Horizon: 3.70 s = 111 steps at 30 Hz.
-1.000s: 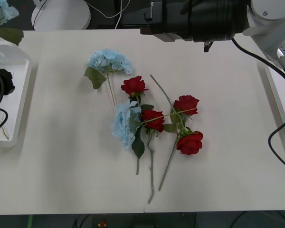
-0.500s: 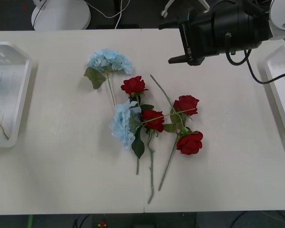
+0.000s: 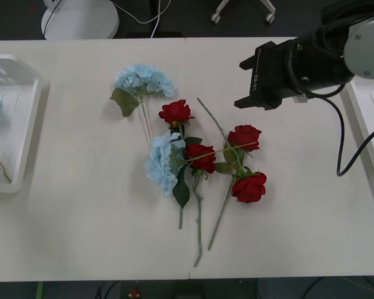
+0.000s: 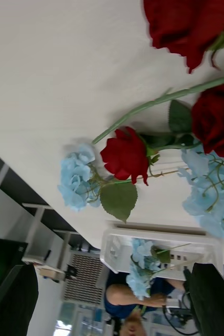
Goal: Put the red flowers into the right box and the blue flowers into the left box
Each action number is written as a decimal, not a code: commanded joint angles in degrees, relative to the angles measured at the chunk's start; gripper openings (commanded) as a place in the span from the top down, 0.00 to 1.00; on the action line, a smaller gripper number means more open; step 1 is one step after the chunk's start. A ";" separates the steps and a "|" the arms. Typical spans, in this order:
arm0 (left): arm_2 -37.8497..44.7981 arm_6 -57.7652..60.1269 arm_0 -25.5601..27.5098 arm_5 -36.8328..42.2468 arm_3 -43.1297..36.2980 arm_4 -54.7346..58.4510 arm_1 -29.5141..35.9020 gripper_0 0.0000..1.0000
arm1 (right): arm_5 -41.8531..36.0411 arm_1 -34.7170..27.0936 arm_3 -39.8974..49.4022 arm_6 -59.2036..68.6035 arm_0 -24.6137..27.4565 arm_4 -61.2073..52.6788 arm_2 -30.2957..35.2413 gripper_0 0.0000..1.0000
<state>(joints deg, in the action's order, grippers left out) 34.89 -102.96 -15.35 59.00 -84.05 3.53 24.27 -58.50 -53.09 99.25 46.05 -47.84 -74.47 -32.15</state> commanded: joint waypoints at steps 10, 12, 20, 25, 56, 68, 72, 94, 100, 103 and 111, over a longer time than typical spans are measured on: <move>-3.96 3.38 -2.57 13.77 -15.00 15.10 3.68 0.00 | -10.85 0.97 18.17 29.18 12.94 20.07 0.33 0.16; -4.48 3.65 -4.07 17.55 -16.49 16.77 3.94 0.00 | -12.34 2.02 17.91 29.45 13.65 20.86 0.33 0.16; -15.82 13.93 -11.89 26.69 -17.29 22.57 3.77 0.00 | -17.27 9.23 13.69 29.45 16.55 26.57 0.33 0.16; -26.98 20.79 -13.91 19.92 -15.35 21.69 1.04 0.00 | -18.58 14.68 8.15 29.45 16.46 31.14 0.33 0.16; -45.62 30.72 -31.14 -9.25 25.69 15.37 -13.99 0.00 | -17.88 25.75 -4.86 26.72 16.46 40.54 0.33 0.17; -47.38 30.98 -31.58 -17.17 32.99 14.49 -13.99 0.43 | -16.56 27.07 -7.32 25.93 16.46 41.42 0.33 0.91; -47.38 30.89 -31.58 -17.17 32.99 13.96 -13.99 1.00 | -16.65 26.98 -7.32 25.93 16.46 41.34 0.33 1.00; -35.33 31.07 -31.40 -1.52 15.94 14.40 -11.26 1.00 | -20.17 14.24 -7.23 4.31 15.49 30.88 15.27 1.00; -25.84 30.01 -31.49 12.10 5.30 14.75 -6.87 1.00 | -20.34 8.70 -5.12 -11.07 15.32 29.29 15.18 1.00; -21.27 29.22 -31.40 17.46 2.84 15.02 -3.53 1.00 | -20.34 5.98 -3.10 -19.68 14.97 29.12 15.71 1.00; -6.51 16.21 -30.17 24.06 2.14 11.06 5.00 1.00 | -20.17 -1.49 -3.71 -55.54 13.91 29.38 21.16 1.00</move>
<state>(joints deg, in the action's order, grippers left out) 24.38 -77.09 -45.42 82.69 -79.41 15.81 23.66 -78.31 -50.37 95.38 0.18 -31.67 -44.72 -15.02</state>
